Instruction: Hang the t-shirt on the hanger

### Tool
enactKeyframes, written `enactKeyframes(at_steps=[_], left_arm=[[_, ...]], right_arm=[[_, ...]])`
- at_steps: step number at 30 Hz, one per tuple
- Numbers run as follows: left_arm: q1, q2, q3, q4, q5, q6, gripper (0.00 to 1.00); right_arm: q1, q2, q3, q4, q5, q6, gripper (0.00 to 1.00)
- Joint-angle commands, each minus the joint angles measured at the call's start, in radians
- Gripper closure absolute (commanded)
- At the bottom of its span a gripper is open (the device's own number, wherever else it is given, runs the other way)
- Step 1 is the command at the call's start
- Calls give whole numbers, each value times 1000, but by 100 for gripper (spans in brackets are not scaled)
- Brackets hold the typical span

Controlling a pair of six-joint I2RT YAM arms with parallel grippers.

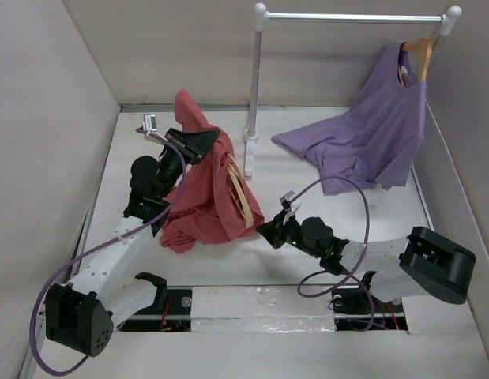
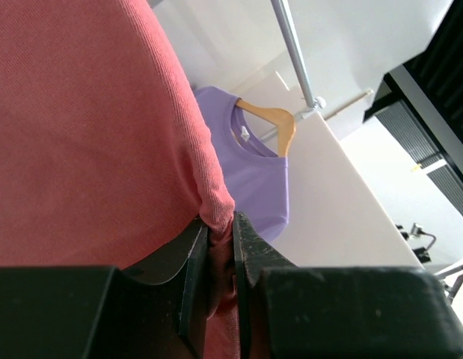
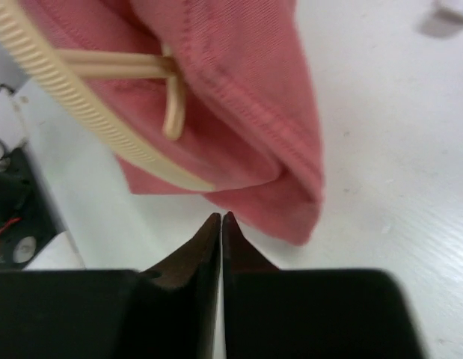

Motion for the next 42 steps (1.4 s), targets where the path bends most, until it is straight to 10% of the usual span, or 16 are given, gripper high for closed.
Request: enactKeyframes(at_steps=[1,7,11,16,20,42], left_arm=[[2,-16,30,150,50,-39,100],[2,-54,21,107,43,-20,100],[2,-68,28,85,44,-8,100],[2,-66,42,67,44,0,100],[2,-71,51,56,35,9,100],[60,93,272,168,32,-48,100]], right_arm=[[16,-52,39,-53,146,-16,87],[16,-94,145,-216,257,-80,40],[-9,3,207,-201,210,-171,38],[-9,78,279,-212,161,-186,51],[-9,72,284,-222,184,-180,100],[215,77,87,-268,139,74,100]])
